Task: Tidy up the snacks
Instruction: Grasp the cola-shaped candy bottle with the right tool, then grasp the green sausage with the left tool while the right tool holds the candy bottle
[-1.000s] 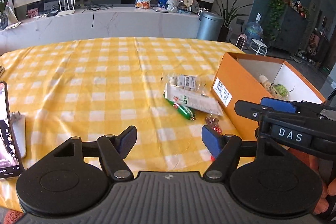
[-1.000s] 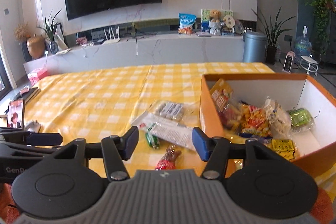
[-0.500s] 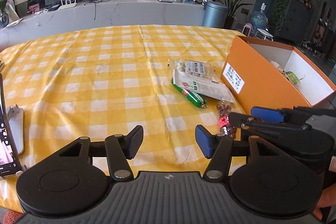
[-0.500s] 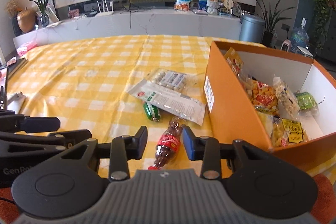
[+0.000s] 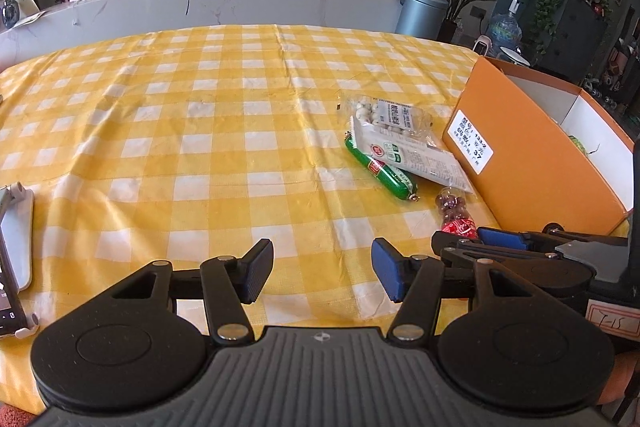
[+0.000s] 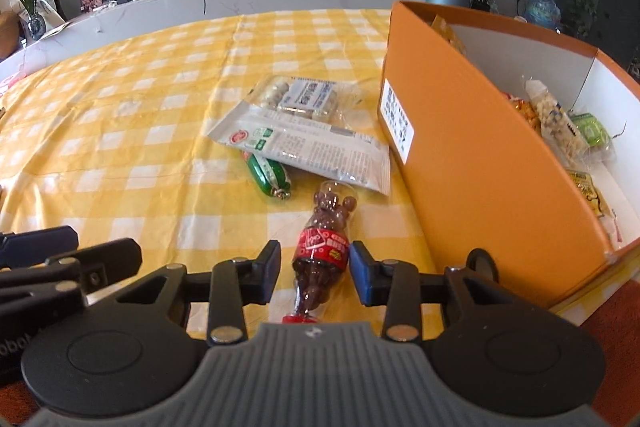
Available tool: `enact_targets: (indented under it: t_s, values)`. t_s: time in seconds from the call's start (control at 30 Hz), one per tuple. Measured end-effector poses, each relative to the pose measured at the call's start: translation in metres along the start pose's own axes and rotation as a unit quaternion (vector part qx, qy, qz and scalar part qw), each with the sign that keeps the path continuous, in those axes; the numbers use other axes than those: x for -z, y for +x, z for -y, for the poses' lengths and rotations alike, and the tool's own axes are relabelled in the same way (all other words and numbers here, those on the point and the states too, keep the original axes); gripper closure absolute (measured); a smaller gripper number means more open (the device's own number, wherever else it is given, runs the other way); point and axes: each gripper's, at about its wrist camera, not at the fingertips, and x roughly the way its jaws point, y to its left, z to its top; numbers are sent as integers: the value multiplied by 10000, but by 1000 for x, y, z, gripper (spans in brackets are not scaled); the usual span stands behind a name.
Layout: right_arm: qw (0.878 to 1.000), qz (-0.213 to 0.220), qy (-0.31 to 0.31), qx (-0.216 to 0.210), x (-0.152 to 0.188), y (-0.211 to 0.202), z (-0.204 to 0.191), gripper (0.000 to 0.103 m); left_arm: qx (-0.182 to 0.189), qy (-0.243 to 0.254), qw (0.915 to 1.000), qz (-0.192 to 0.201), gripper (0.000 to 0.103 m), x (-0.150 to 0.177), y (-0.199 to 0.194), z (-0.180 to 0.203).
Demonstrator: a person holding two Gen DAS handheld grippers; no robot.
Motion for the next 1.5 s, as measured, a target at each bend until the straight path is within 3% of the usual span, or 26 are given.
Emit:
enact_targets:
  t_s: [0.23,0.3,0.63,0.83,1.1,1.2,1.27,1.5]
  values:
    - [9995,-3,-259,-180,-9,8,1,73,132,-97,9997,-199,36,-3,13,-5]
    - [9991,3,-325,-262,-14,5,1,74,244,-167,9993,-232,40,-8,15,-6]
    - [9934,627,-872,-410,-44,-34,11,74,630,-314,9969,-337,45,-34,35,11]
    - [9897,1023,-931,-360,-68,-40,28,74,962,-976,9896,-428,45,-46,60,15]
    - [9927,908,-675,-419,-72,-29,39,74,556,-612,9951,-549,47,-48,90,42]
    - [9934,846,-600,-491,-71,-26,42,74,386,-306,9977,-456,57,-47,91,48]
    - [9935,832,-598,-495,-70,-24,42,74,460,-267,9975,-465,74,-46,89,49]
    - [9933,780,-621,-586,-65,-23,39,74,239,-145,9989,-387,78,-37,65,38]
